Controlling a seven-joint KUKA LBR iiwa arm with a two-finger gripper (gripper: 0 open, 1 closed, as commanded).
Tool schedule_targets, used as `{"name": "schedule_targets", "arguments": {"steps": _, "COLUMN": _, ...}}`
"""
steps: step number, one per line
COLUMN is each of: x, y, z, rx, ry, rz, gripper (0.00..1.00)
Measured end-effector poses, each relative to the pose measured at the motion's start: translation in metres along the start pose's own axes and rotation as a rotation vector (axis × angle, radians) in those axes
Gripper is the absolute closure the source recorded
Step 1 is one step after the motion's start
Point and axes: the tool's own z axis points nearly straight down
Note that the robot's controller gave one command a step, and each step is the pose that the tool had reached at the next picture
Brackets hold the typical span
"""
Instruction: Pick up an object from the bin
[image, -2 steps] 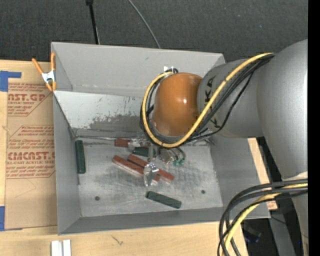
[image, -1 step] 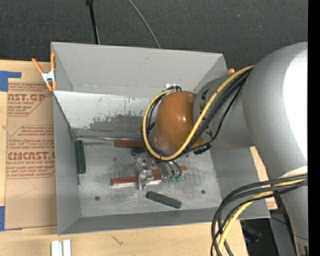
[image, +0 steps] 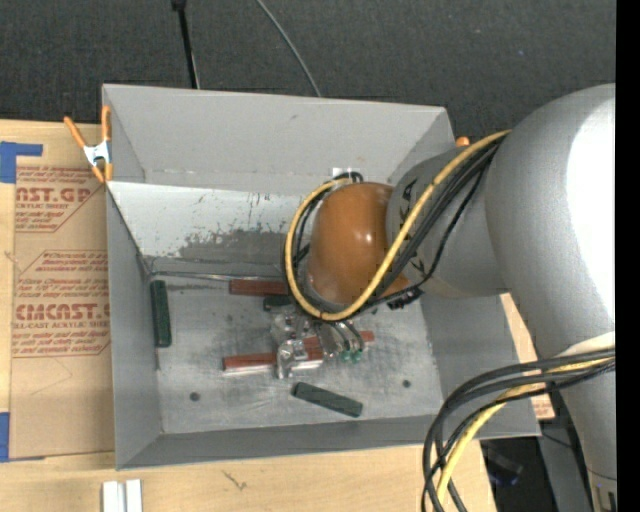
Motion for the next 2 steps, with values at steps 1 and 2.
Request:
{"name": "schedule_targets", "arguments": {"steps": 1, "x": 0.0, "y": -0.001, "z": -0.046, "rx": 0.002, "ry": 0.005, "rz": -0.007, "gripper": 1.0}}
{"name": "schedule_targets", "arguments": {"steps": 2, "x": 0.0, "y": -0.008, "z": -0.122, "rx": 0.002, "ry": 0.002, "rz": 0.048, "gripper": 1.0}}
